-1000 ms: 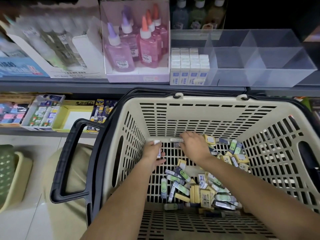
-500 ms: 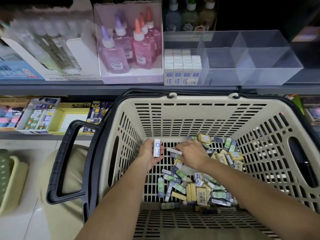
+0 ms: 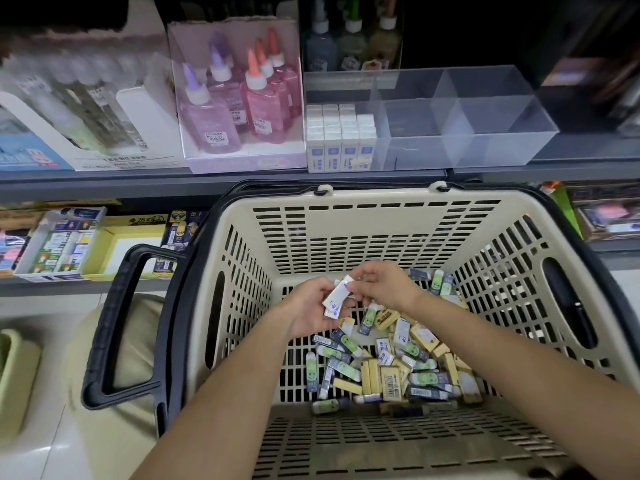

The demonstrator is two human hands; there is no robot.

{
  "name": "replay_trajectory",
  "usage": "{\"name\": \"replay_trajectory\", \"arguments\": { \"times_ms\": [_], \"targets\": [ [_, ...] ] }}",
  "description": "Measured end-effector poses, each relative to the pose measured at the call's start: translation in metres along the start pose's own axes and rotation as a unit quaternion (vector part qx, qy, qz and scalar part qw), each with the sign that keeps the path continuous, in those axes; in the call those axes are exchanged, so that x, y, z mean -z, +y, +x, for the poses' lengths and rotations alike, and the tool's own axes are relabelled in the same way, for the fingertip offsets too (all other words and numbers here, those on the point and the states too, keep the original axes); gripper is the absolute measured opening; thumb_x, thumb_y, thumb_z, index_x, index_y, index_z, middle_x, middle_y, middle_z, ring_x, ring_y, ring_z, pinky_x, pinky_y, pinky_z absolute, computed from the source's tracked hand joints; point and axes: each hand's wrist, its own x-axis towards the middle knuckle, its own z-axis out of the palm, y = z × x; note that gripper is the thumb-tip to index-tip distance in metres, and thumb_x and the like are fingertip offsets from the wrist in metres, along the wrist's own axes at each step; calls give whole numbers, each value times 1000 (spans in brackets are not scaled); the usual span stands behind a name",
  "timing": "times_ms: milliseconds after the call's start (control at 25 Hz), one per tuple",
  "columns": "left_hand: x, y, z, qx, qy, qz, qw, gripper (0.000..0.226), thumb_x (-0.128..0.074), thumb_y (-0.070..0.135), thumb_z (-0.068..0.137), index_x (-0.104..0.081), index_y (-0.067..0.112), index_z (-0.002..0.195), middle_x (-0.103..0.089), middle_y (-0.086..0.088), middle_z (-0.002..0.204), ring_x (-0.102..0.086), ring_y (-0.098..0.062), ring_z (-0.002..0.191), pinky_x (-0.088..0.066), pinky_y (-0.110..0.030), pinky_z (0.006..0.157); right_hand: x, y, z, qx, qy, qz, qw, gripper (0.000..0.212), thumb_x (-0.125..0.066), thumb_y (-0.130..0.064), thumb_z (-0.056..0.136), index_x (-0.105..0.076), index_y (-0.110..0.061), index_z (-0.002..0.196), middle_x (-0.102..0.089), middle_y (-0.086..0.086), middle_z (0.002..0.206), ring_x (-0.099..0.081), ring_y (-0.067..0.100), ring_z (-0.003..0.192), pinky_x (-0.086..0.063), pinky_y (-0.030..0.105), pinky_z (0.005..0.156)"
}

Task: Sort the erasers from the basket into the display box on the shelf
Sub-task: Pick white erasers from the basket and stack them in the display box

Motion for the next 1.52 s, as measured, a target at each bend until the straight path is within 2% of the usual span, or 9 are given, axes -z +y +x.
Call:
{"name": "replay_trajectory", "arguments": {
  "times_ms": [520,760,920,1000,1080,1160,1280,1400,1520],
  "targets": [
    [4,1,-9,-42,14,40,998,15,-64,7,85,-64,11,99,-72,-4,82,-66,-13,68,-54,-24,59,-8,-3,-4,-39,19,38,998,20,-64,-14,86,-52,-10,102,-68,5,81,-62,10,66,-44,20,53],
    [11,-2,-8,-40,109,10,993,16,-61,-2,84,-55,9,94,-62,-9,84,-61,-17,71,-52,-30,61,18,24,-13,-61,-28,-237,969,13,-59,-25,90,-64,-15,82,-65,-3,70,-61,12,64,-47,20,57],
    [4,0,-4,-45,108,-2,993,9,-64,6,86,-58,12,90,-57,-4,76,-55,-14,62,-51,-30,58,67,50,-27,-144,47,-368,917,42,-55,-32,91,-50,-14,128,-58,11,115,-55,13,64,-41,24,58],
    [3,-2,-2,-43,109,9,993,8,-64,9,86,-58,13,91,-57,-4,76,-55,-14,61,-51,-30,58,69,62,-32,-186,-21,-395,899,62,-54,-38,90,-28,-23,145,-37,15,144,-57,22,97,-43,29,83],
    [5,-4,-2,-42,120,16,992,10,-64,9,86,-59,12,94,-56,-5,78,-55,-15,62,-50,-31,58,57,67,-35,-146,-70,-445,881,68,-54,-42,89,-20,-33,147,-24,10,153,-26,24,138,-20,39,111],
    [5,-4,-2,-43,128,20,991,11,-65,8,85,-60,12,94,-56,-5,78,-54,-15,64,-50,-31,59,44,64,-39,-86,-111,-421,896,67,-55,-35,89,-20,-37,146,-24,5,153,-4,16,145,-3,39,115],
    [5,-2,-2,-44,129,23,990,11,-65,8,84,-60,13,92,-56,-3,74,-54,-14,64,-50,-31,60,36,54,-42,-35,-161,-311,936,59,-58,-24,90,-33,-35,142,-27,-1,152,-22,23,142,-19,43,116],
    [3,-2,-3,-43,130,26,990,8,-64,8,85,-59,14,88,-55,-3,72,-54,-15,63,-50,-31,63,40,45,-35,-12,-60,-200,978,29,-54,-15,92,-61,-23,119,-57,0,128,-60,14,106,-44,16,82],
    [2,-1,-3,-44,135,26,990,7,-63,8,86,-59,14,87,-55,-3,72,-53,-15,63,-50,-32,64,38,44,-19,-41,12,-342,939,27,-46,-12,92,-59,-13,116,-60,7,117,-57,12,77,-46,21,62]
  ]
}}
